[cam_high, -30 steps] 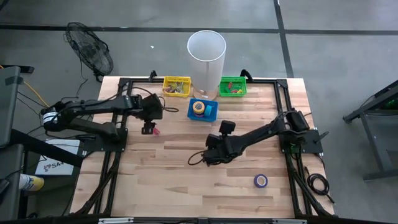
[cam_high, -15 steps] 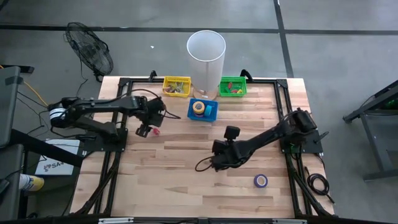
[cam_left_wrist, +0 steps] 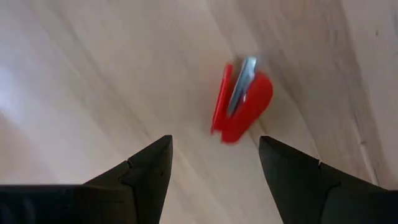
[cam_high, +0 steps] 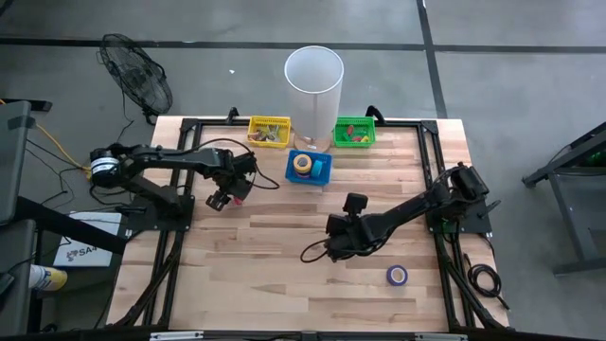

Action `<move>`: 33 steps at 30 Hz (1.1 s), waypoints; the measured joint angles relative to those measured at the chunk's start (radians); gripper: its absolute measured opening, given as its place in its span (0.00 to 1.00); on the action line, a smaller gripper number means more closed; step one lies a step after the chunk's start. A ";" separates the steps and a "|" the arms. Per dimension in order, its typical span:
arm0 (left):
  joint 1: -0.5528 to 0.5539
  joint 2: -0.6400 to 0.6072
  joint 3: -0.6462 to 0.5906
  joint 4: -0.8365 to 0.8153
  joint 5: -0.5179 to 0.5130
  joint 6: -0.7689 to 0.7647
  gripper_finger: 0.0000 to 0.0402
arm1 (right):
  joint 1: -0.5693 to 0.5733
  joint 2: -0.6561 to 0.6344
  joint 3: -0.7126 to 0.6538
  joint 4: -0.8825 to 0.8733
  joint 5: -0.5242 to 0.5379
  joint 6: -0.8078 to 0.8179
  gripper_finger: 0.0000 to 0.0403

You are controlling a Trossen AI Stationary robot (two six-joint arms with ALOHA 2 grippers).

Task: Pick and place Stapler, Stapler remover, tape
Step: Put the red stapler into the green basket

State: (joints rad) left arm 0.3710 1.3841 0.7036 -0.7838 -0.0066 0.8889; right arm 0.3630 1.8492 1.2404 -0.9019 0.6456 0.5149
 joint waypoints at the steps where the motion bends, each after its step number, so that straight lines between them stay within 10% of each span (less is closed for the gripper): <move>1: 0.000 0.007 0.000 0.011 0.010 0.005 0.58 | 0.000 0.000 0.000 0.001 0.000 -0.001 0.61; 11: 0.000 0.061 0.000 0.035 0.044 0.065 0.55 | 0.000 0.000 0.000 0.002 -0.002 0.000 0.61; 33: 0.000 0.074 0.001 0.035 0.068 -0.017 0.12 | 0.000 0.000 0.000 0.009 -0.010 0.004 0.61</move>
State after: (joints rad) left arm 0.3711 1.4578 0.7048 -0.7493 0.0618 0.8721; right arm 0.3630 1.8492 1.2404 -0.8927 0.6357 0.5186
